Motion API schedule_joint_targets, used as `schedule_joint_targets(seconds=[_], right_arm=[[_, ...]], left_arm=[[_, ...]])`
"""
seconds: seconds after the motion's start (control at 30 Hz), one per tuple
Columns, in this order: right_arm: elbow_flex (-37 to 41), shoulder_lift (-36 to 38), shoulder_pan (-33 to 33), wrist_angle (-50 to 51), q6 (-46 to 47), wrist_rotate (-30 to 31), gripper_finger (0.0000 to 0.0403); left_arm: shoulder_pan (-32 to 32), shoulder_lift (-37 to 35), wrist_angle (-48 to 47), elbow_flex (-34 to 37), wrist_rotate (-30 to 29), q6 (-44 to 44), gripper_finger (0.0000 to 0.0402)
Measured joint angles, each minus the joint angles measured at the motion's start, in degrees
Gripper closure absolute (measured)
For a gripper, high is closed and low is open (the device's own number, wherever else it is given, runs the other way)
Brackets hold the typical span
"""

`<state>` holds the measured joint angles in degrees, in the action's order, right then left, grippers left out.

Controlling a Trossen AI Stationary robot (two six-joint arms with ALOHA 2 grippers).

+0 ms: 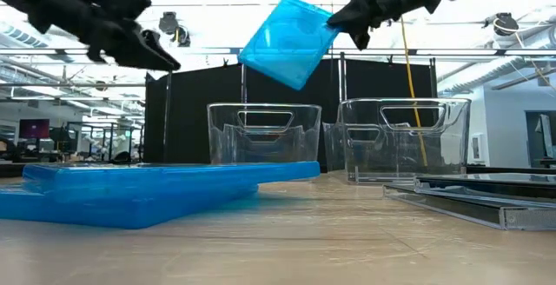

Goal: Pick & place jewel cases by type
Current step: Put the blue CD case into the left transparent bin

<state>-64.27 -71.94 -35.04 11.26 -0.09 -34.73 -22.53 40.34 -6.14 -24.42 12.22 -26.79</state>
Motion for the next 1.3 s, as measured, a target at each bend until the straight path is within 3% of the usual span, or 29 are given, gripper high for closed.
schedule_joint_targets(seconds=[0.17,0.27,0.37,0.53,0.6,0.83,1.0,1.17,1.3], right_arm=[[0.0,-1.0,3.1,-3.0,-3.3,3.6,0.0375],[-1.8,-2.6,3.0,-4.0,2.0,5.6,0.0375],[-7.9,-5.5,2.9,5.7,3.1,6.5,0.0375],[-23.8,-15.1,4.5,23.5,-2.5,12.3,0.0375],[-31.0,-19.8,4.1,29.7,-4.5,11.6,0.0375],[-50.2,-36.5,0.3,43.7,-4.3,-3.2,0.0375],[-52.9,-43.5,0.2,50.6,-4.8,-8.7,0.0375],[-52.9,-46.1,0.2,55.8,-3.9,-9.0,0.0375],[-53.0,-46.0,0.2,54.0,1.3,-9.1,0.0375]], left_arm=[[-3.2,-2.9,11.0,5.2,15.6,8.8,0.0287],[-3.9,-2.9,20.8,10.4,17.7,12.5,0.0349],[-4.3,-2.9,28.8,15.6,17.7,14.9,0.0391],[-4.8,-2.9,38.3,21.7,17.3,15.5,0.0369],[-4.8,-2.9,40.6,23.1,17.3,15.0,0.0363],[-4.8,-2.9,41.0,23.8,17.3,13.8,0.036],[-4.8,-2.9,40.9,23.8,17.3,13.6,0.036],[-4.8,-2.9,40.9,23.8,17.3,13.4,0.036],[-4.8,-2.9,41.0,23.8,17.3,12.3,0.036]])
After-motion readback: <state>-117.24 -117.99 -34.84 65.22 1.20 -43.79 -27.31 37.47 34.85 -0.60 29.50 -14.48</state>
